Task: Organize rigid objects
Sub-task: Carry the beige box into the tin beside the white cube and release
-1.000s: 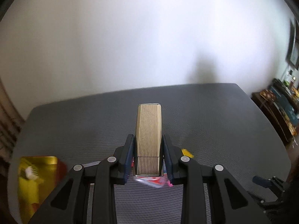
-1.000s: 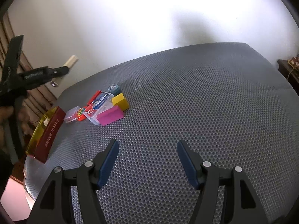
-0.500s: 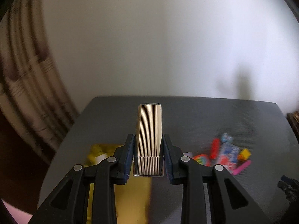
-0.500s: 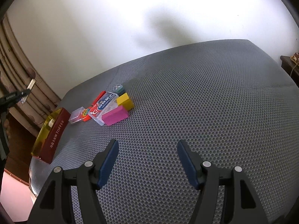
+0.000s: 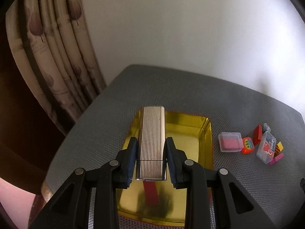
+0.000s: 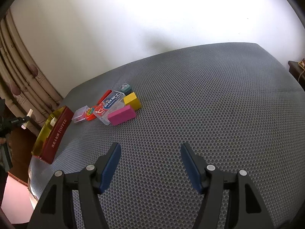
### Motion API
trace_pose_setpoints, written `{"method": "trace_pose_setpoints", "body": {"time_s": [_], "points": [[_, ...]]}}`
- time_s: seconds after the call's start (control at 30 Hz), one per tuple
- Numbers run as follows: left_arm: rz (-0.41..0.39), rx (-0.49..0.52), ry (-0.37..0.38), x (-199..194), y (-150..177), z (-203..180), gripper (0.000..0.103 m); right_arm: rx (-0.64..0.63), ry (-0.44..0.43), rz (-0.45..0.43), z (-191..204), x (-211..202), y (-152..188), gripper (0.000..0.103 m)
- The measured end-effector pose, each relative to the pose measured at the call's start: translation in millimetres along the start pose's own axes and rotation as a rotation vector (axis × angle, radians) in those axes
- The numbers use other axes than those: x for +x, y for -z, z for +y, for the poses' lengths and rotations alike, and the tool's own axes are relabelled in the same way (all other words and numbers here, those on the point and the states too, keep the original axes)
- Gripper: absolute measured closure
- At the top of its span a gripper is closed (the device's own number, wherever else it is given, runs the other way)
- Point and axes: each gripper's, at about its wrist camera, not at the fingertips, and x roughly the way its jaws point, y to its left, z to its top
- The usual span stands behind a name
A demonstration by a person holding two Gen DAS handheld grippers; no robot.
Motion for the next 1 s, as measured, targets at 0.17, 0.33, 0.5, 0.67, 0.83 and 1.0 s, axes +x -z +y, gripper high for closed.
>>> {"method": "trace_pose_setpoints", "body": {"time_s": [0.17, 0.33, 0.5, 0.67, 0.83, 1.0], "points": [[0.073, -0.025, 0.037, 36.3, 0.0, -16.6, 0.076, 0.0, 0.002, 0.009, -0.7, 2.5, 1.1, 0.036], [0.134, 0.019, 0.028, 74.6, 5.4, -40.4, 0.076, 0.003, 0.006, 0.007, -2.0, 3.1, 1.6, 0.036], [0.181, 0.044, -0.02, 105.8, 4.9, -38.1, 0.076, 0.021, 0.007, 0.013, -8.5, 5.9, 0.5, 0.036], [0.222, 0.064, -0.039, 125.8, 2.6, -30.9, 0.076, 0.038, 0.006, 0.023, -12.2, 10.8, 1.0, 0.036], [0.252, 0.053, -0.03, 136.3, 0.1, -23.3, 0.076, 0.04, 0.008, 0.043, -12.4, 16.8, 1.5, 0.036], [0.262, 0.03, -0.044, 137.2, -4.3, -16.8, 0.076, 0.048, 0.01, 0.053, -14.8, 18.6, 0.3, 0.036]]}}
